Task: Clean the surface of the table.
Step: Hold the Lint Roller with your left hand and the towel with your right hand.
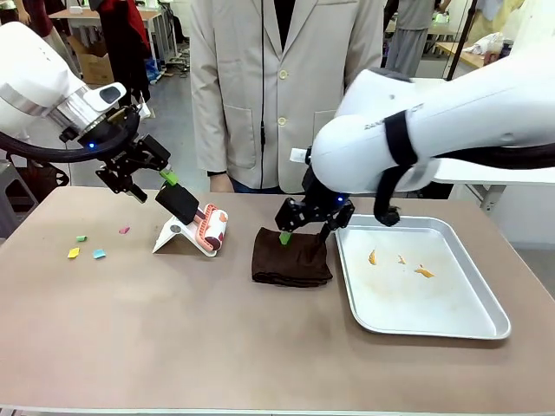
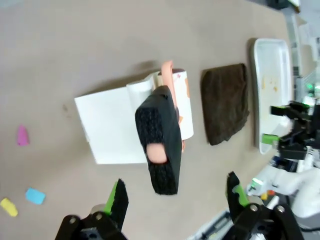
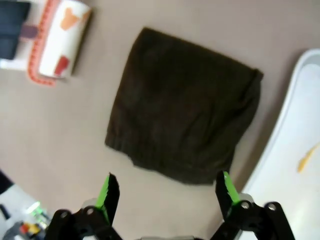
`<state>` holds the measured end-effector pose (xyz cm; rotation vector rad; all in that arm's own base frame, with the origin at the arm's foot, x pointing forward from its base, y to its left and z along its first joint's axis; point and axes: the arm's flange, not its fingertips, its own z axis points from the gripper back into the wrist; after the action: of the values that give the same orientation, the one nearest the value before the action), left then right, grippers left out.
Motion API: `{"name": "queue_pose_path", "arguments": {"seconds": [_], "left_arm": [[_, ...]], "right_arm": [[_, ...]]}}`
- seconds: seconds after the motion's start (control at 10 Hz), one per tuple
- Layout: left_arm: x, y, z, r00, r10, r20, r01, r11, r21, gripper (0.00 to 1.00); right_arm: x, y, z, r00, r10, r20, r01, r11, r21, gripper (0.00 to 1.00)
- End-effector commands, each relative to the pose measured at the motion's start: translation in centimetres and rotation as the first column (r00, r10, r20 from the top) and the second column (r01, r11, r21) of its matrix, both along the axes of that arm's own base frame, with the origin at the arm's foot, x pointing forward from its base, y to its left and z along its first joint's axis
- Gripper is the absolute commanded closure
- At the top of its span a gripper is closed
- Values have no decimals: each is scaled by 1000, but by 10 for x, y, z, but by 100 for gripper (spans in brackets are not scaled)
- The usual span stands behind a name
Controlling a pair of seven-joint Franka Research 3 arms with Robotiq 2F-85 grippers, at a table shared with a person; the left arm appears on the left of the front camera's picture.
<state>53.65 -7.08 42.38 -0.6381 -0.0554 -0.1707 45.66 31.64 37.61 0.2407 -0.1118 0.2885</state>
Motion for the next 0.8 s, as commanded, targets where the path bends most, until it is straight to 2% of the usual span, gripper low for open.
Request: {"name": "queue_pose_path", "arguments": {"seconds": [0.0, 0.2, 0.3, 0.6, 0.7], "left_arm": [[14, -7, 0, 999, 35, -7, -35, 999, -22, 0], [21, -9, -8, 999, 33, -42, -35, 998, -53, 0], [23, -12, -13, 998, 26, -56, -29, 998, -53, 0], [25, -11, -18, 997, 33, -68, -38, 998, -59, 0], [27, -10, -20, 996, 32, -78, -38, 997, -68, 0]], "right_arm": [[23, 24, 0, 998, -54, -41, 51, 997, -56, 0], [41, 31, -24, 992, -91, -89, 82, 992, -95, 0], [52, 35, -38, 981, -159, -107, 143, 979, -145, 0], [65, 35, -60, 960, -263, -99, 239, 949, -206, 0], [65, 36, -68, 943, -323, -84, 294, 922, -251, 0]]}}
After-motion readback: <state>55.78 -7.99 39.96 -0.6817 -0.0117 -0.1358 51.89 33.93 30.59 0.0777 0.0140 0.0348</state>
